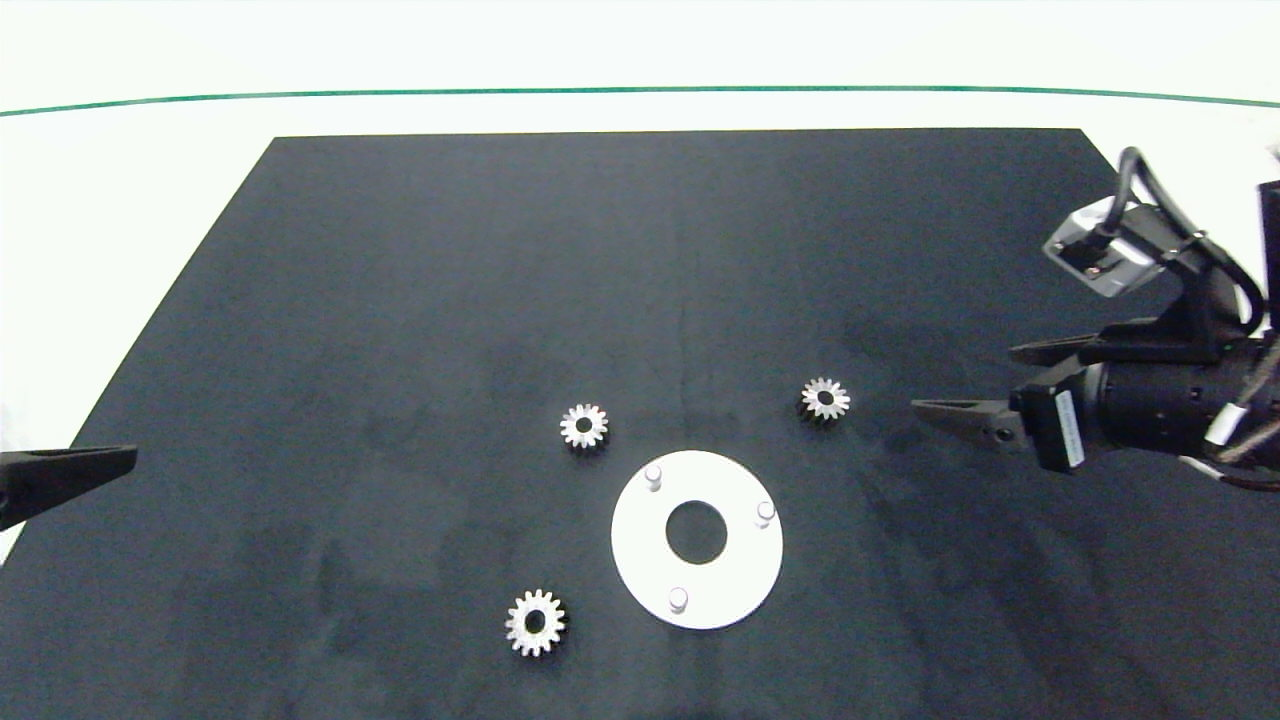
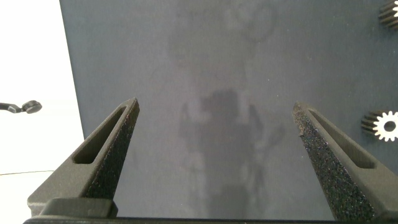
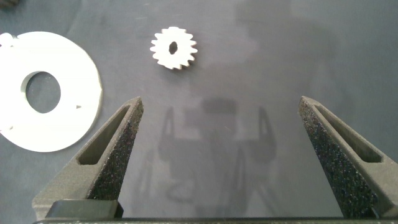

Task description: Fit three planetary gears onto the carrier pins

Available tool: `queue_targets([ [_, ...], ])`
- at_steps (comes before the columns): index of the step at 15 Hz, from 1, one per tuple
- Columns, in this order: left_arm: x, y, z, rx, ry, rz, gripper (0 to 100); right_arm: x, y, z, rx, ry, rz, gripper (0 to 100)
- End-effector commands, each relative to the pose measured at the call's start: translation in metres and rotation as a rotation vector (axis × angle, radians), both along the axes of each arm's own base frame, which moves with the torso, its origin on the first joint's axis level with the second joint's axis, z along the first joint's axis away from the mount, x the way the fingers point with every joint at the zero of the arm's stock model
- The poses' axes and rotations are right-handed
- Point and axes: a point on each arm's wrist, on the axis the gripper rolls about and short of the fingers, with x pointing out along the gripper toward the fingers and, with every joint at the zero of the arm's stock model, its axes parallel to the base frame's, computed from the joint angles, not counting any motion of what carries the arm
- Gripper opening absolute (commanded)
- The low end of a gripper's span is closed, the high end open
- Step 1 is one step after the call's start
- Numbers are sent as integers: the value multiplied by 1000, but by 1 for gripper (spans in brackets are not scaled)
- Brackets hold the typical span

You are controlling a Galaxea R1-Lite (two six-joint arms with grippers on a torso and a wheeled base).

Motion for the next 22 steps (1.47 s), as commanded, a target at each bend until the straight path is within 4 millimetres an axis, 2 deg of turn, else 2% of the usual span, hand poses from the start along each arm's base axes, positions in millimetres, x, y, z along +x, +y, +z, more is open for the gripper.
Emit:
queue_targets([
  [1,-3,0,2,2,-11,1,100,25,33,-22,-70,68,31,100],
  [5,-5,0,2,2,-14,-1,100,48,45,-27,-111,69,18,100],
  [10,-5,0,2,2,-14,-2,100,62,52,-32,-120,71,3,100],
  [15,-10,-1,2,5,-27,-13,100,71,56,-41,-121,90,3,90],
  [18,-14,-2,3,7,-41,-15,100,83,62,-48,-106,60,2,84],
  [22,-14,-2,3,7,-41,-17,100,90,66,-49,-102,53,1,76],
])
